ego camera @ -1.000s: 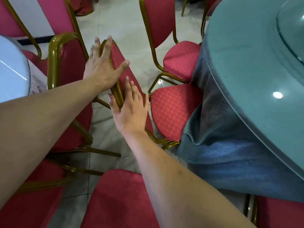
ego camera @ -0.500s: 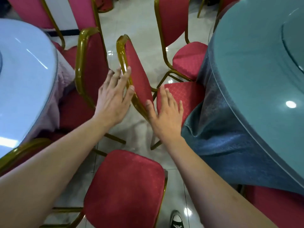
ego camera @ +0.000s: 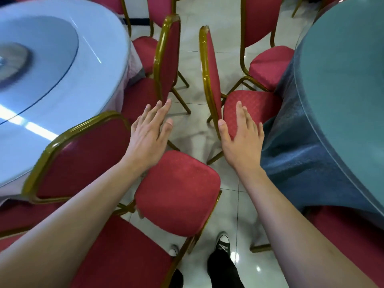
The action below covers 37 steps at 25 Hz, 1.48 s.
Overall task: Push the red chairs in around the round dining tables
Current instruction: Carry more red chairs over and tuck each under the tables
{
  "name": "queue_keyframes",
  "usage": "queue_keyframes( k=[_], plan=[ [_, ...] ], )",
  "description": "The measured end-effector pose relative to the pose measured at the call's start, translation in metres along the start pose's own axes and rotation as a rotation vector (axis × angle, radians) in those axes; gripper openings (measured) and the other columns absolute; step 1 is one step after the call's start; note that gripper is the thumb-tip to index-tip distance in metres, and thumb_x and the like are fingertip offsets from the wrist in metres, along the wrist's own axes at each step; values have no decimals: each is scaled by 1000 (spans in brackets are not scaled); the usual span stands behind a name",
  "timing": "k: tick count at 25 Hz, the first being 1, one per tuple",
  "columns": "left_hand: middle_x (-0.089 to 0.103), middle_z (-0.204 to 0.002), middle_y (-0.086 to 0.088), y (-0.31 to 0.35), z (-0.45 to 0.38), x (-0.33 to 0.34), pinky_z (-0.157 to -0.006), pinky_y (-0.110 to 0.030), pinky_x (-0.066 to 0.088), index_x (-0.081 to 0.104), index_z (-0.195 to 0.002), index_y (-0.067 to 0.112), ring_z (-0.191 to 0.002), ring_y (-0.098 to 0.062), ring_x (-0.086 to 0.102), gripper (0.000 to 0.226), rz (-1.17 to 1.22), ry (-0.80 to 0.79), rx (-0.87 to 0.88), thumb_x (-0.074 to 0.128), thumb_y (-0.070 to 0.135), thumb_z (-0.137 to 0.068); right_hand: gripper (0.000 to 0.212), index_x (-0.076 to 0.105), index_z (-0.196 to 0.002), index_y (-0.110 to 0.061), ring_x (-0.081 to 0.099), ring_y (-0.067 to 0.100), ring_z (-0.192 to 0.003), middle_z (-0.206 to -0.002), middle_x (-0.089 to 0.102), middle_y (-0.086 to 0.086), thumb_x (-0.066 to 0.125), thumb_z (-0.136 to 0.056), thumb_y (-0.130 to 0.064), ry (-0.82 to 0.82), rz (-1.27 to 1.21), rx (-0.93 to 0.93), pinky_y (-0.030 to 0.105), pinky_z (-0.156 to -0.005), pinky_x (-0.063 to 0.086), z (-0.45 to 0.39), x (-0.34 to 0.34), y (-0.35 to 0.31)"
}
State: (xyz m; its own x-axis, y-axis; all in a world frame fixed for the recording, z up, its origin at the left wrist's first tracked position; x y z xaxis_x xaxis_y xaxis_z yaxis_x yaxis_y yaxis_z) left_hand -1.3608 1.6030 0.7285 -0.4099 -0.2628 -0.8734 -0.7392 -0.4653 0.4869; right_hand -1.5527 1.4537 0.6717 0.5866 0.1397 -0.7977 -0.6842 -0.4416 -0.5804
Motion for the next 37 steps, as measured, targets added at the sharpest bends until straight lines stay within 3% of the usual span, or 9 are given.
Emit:
queue_keyframes(
  k=[11,17,21,26,31,33,37],
  plan=[
    [16,-168,10,-81,129,-64,-121,-35,0,11,-157,49,-155,-10,1,51,-7,-97,145,20,51,-107,75,15,-163,-32,28,20,-152,-166,29,1,22,-99,-72,-1,131,59,51,-127,8,163,-4,-86],
    [14,-168,12,-145,199,-72,-120,-33,-3,4,-155,55,-155,-8,-1,55,-70,-193,165,8,62,-101,74,17,-162,-32,24,18,-153,-166,30,0,19,-100,-73,-95,208,118,50,-127,4,264,20,-112],
    [15,-168,10,-177,237,-69,-119,-35,-1,2,-154,58,-156,-11,1,49,-76,-228,142,13,56,-106,75,13,-162,-34,21,19,-154,-167,27,-1,17,-99,-74,-185,219,115,44,-126,-6,316,39,-123],
    [19,-167,9,-204,278,-75,-123,-47,7,2,-153,60,-155,-14,8,49,-9,-211,82,15,56,-106,76,8,-162,-37,23,18,-153,-167,27,-2,13,-98,-77,-215,197,83,48,-128,2,367,58,-134],
    [23,-166,6,-228,308,-67,-122,-53,9,3,-153,59,-155,-18,13,50,-24,-233,74,18,53,-107,77,16,-161,-38,24,17,-153,-166,28,-3,6,-96,-79,-240,145,101,47,-128,5,415,80,-140],
    [27,-165,4,-237,321,-64,-122,-47,9,6,-156,54,-154,-20,17,50,-23,-227,90,20,49,-107,77,21,-160,-40,27,17,-152,-167,27,-5,4,-95,-79,-289,36,171,47,-128,10,432,91,-143],
    [32,-163,5,-245,315,-67,-124,-43,5,12,-156,52,-153,-18,17,58,-13,-276,130,17,60,-99,69,28,-156,-48,35,17,-149,-165,27,-14,19,-95,-79,-354,-232,414,49,-123,28,446,98,-147]
  ],
)
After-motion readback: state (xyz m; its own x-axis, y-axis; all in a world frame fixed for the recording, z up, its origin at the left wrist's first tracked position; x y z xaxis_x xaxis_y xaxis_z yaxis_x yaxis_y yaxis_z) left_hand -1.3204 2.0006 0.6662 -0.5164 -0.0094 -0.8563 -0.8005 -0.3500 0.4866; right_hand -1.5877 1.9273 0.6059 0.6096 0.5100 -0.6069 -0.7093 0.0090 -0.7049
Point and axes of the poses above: each hand's wrist, its own z-axis away from the middle knuckle, its own x-axis out of the palm, y = z × x, the point moved 3 cm from there along -z, towards the middle knuckle
